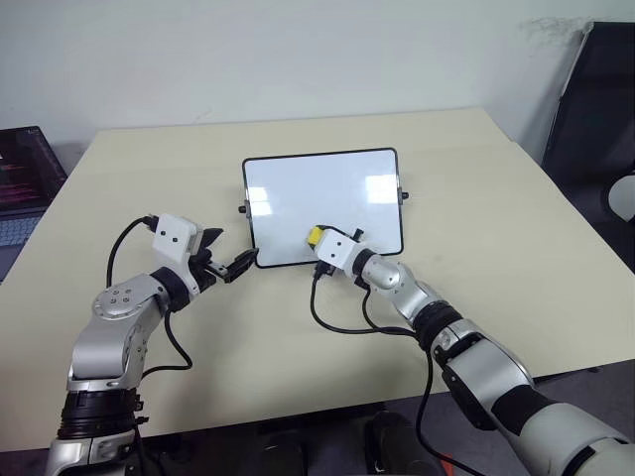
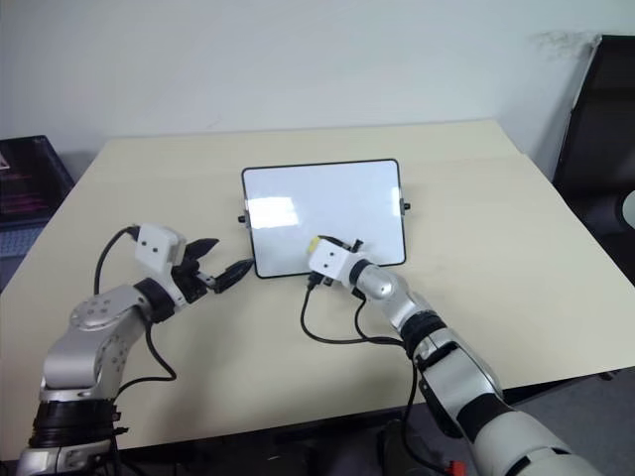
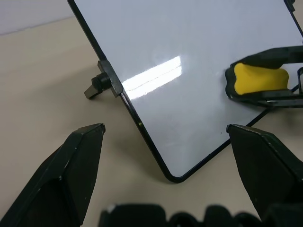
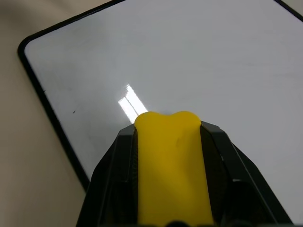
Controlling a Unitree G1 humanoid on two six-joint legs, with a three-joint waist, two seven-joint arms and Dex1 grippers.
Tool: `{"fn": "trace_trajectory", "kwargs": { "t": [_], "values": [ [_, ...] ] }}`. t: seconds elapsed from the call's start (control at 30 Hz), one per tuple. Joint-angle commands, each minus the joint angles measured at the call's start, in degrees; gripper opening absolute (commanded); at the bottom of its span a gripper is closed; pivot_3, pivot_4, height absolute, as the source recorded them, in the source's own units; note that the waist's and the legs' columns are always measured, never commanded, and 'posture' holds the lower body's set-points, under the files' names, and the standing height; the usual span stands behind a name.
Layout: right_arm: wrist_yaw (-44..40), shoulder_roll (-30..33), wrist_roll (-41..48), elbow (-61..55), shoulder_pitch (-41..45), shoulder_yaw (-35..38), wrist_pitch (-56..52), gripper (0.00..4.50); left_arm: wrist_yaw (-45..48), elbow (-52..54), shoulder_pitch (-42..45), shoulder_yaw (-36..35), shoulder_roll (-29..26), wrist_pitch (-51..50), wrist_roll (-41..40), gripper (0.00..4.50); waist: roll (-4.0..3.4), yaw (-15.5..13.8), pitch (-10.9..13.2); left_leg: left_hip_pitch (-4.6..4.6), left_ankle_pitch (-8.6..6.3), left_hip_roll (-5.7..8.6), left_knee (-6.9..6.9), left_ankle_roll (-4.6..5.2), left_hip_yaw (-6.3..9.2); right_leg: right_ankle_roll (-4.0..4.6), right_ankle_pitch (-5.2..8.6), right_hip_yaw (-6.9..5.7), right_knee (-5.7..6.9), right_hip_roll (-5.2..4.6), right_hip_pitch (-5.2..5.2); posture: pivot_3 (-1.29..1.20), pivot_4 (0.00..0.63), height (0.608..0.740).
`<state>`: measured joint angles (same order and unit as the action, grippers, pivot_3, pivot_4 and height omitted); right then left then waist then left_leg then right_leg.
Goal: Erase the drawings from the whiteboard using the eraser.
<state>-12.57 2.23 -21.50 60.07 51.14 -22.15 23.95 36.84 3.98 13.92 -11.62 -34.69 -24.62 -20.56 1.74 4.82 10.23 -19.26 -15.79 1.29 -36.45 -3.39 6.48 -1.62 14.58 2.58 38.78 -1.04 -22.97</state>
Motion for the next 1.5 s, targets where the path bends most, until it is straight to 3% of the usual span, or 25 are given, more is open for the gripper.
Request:
{"fn": "trace_trajectory", "kwargs": {
  "t": [0.03,0.17,0.43,0.87,1.27,1.5],
  "values": [
    [3.7,2.4,-2.2,2.9,-0.9,0.2,-5.8,1.42,0.0,2.1,0.5,-0.9,-0.6,0.8,-0.2,4.50,0.00,0.0,0.0,0.07,0.00,0.00,0.00,0.00,0.00,0.00,0.00,0.00,0.01,0.01,0.06,0.00,0.150,0.740],
    [10.2,3.7,-2.1,2.9,0.8,2.2,-6.7,1.42,0.0,2.1,0.4,-0.9,-0.5,0.8,-0.2,4.50,-0.02,-0.3,0.0,0.34,0.01,0.00,0.00,0.00,0.07,0.03,0.02,-0.01,-0.04,0.00,0.41,0.00,0.150,0.740],
    [11.4,3.8,-0.1,3.2,1.6,4.4,-7.3,1.42,0.0,2.3,0.4,-0.8,-0.4,0.8,-0.3,4.50,-0.02,-0.9,0.0,0.34,0.07,-0.02,-0.17,0.01,0.16,0.29,0.18,-0.07,-0.17,-0.01,0.70,0.00,0.150,0.740],
    [-0.4,2.4,-0.5,1.9,-3.1,1.3,-9.5,1.42,-0.1,2.6,0.2,-0.8,-0.3,0.6,-0.4,4.50,0.04,-0.9,0.0,0.38,0.06,-0.04,-0.04,0.01,0.16,0.28,0.18,-0.07,-0.29,-0.04,0.71,0.00,0.150,0.740],
    [-0.2,5.1,-2.2,-3.7,-3.5,0.1,-10.3,1.42,-0.1,2.5,0.3,-0.7,0.0,0.8,-0.4,4.50,0.01,-0.2,0.0,0.36,0.06,-0.08,-0.02,0.00,0.24,0.32,0.21,-0.05,-0.37,-0.07,0.71,0.00,0.150,0.740],
    [4.4,7.6,0.0,-3.3,-0.8,4.3,-12.7,1.42,-0.1,2.4,0.3,-0.6,0.2,0.9,-0.3,4.50,-0.02,-0.4,0.0,0.30,0.06,-0.08,0.16,0.00,0.40,0.27,0.18,-0.12,-0.75,-0.10,0.78,0.00,0.150,0.740]
  ]
}}
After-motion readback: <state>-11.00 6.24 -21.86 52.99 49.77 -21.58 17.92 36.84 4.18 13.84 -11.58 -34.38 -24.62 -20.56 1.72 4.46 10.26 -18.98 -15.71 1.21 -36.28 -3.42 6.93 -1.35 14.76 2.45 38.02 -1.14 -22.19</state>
